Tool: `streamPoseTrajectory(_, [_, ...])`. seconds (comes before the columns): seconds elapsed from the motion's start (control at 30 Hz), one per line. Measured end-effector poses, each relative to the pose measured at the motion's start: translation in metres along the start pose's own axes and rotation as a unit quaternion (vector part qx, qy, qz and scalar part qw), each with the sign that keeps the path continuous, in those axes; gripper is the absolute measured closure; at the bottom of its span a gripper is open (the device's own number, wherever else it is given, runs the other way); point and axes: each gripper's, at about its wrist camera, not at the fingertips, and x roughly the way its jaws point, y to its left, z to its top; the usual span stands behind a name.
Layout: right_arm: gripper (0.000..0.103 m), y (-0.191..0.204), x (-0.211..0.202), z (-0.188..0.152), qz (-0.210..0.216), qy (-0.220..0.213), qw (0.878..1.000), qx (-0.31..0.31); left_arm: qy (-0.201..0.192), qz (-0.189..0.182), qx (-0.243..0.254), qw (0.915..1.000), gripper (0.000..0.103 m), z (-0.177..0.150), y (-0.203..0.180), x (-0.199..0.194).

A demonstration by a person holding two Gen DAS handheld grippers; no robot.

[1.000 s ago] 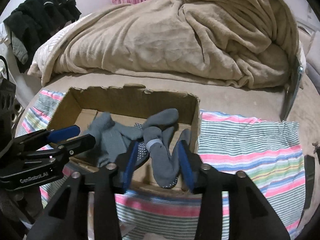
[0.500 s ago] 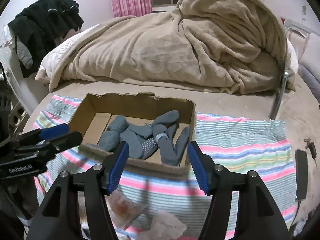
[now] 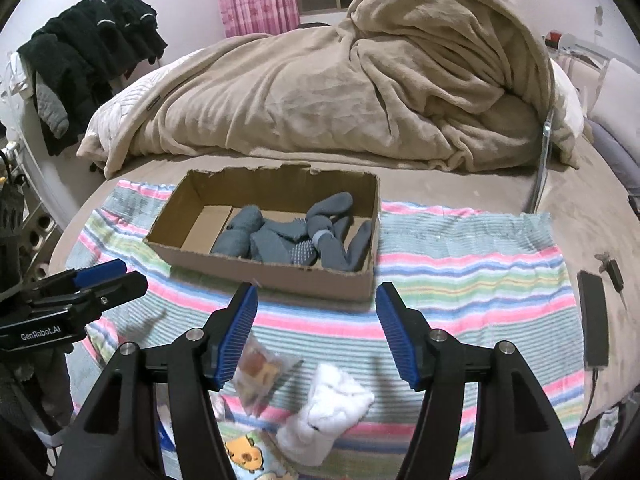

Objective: Organize objects
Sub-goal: 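Lower the left tool to the blue tissue pack and grasp it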

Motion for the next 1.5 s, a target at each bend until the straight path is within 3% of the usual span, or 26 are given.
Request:
streamPoseTrajectory(0.4, [0.038, -0.004, -0.009, -0.033, -0.004, 0.020, 1.000, 0.014, 0.039, 0.012, -0.014, 0.9991, 0.030, -0.044, 0.010, 0.004])
streamPoseTrajectory(0.57, [0.030, -0.001, -0.011, -0.048, 0.001, 0.027, 0.999, 0.018, 0.046, 0.012, -0.014, 0.9988, 0.030, -0.056, 0.010, 0.002])
streamPoseTrajectory(0.93, [0.030, 0.005, -0.013, -0.073, 0.004, 0.044, 0.999, 0.021, 0.054, 0.013, -0.004, 0.9984, 0.022, -0.076, 0.005, -0.004])
streamPoseTrajectory(1.5, [0.030, 0.018, -0.010, -0.113, 0.013, 0.067, 0.998, 0.015, 0.084, 0.007, 0.025, 0.9961, 0.021, -0.118, -0.003, -0.010])
